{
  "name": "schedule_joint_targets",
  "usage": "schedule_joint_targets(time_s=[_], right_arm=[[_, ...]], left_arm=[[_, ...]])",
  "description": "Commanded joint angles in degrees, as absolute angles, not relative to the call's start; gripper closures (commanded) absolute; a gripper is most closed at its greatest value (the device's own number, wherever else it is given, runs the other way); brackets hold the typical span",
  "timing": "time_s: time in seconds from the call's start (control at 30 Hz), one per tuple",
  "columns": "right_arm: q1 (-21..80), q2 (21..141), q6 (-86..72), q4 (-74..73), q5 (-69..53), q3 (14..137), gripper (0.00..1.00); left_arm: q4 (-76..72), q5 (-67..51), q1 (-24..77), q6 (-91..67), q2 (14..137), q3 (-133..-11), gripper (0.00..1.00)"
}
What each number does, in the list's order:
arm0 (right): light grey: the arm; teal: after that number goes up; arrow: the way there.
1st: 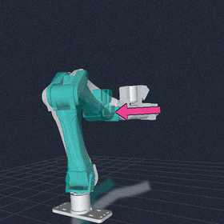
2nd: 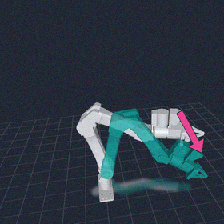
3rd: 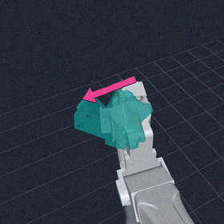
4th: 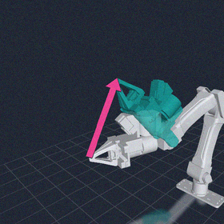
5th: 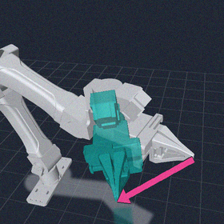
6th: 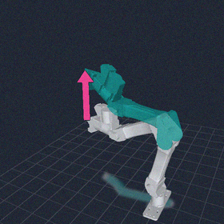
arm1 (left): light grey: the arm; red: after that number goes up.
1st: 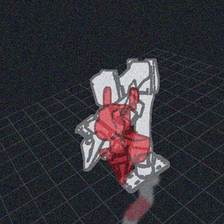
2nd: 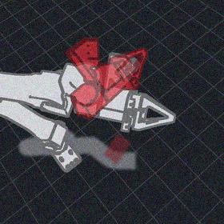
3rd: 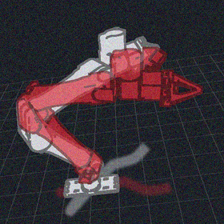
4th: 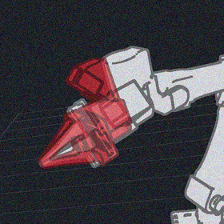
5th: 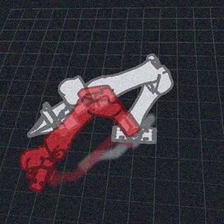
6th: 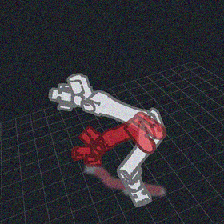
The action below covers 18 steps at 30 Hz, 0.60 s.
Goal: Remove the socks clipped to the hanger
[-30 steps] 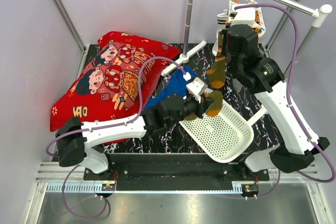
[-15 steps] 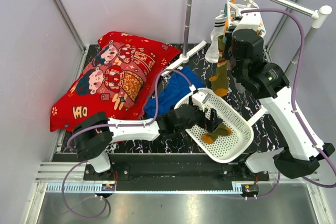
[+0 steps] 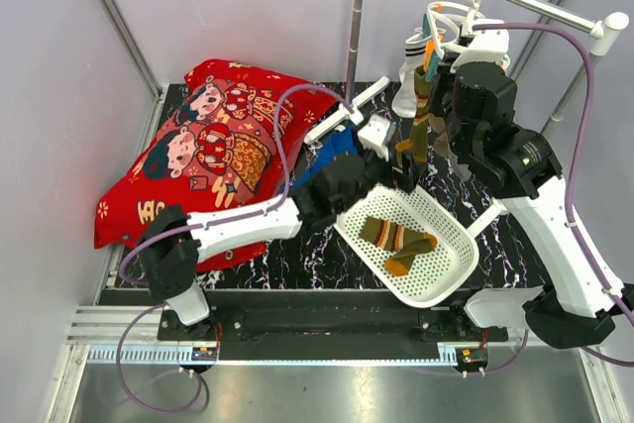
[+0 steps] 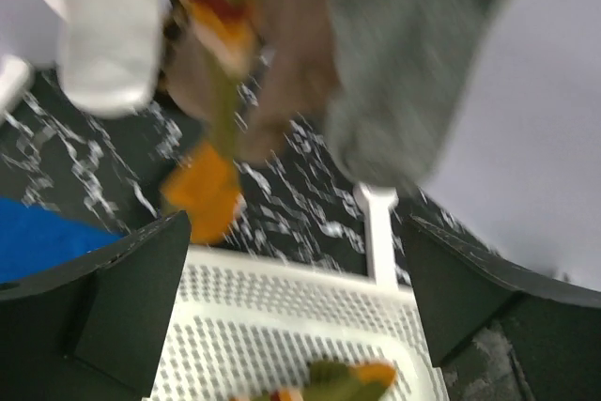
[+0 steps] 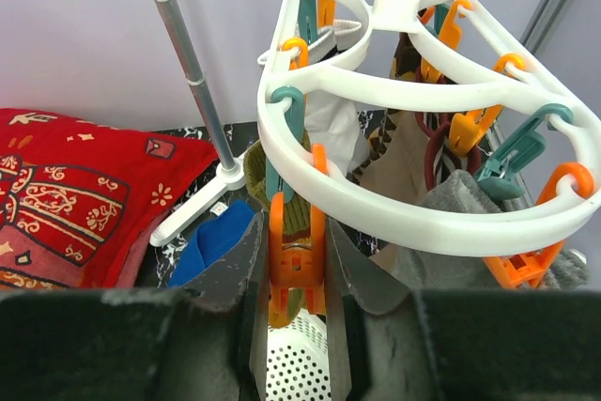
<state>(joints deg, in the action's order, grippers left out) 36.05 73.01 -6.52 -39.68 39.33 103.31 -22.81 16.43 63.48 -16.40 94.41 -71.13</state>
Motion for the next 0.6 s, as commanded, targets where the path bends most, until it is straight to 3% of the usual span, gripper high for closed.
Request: schedule_joint_targets(time_s=[0.0, 0.23, 0.33, 0.43, 0.47, 0.57], right_arm=[[36.04, 71.72, -7.03, -37.62, 37.35, 103.1, 0.95], [35.95, 71.1, -7.2, -37.09, 36.83, 101.95, 0.94], [35.95, 70.49, -8.26, -37.09, 36.04, 100.46, 0.93], [35.95, 69.52, -9.23, -36.91, 35.42, 99.06, 0.93], [35.95, 69.0, -9.49, -36.91, 35.07, 98.53, 0.93], [35.95, 67.77, -10.28, -36.91, 34.63, 97.48, 0.87]], left_arm=[[-25.49, 13.64, 58.89, -13.19, 99.74, -78.64, 0.01], [-29.17, 5.28, 57.74, -7.3, 105.73, -83.32, 0.01], [-29.27, 4.04, 57.74, -6.33, 107.14, -84.54, 0.09], [-30.06, 4.22, 57.74, -6.06, 107.84, -85.08, 0.43], [-30.06, 4.39, 57.74, -6.06, 108.02, -85.25, 0.62], [-28.57, 4.57, 57.74, -6.41, 107.32, -85.78, 0.81]])
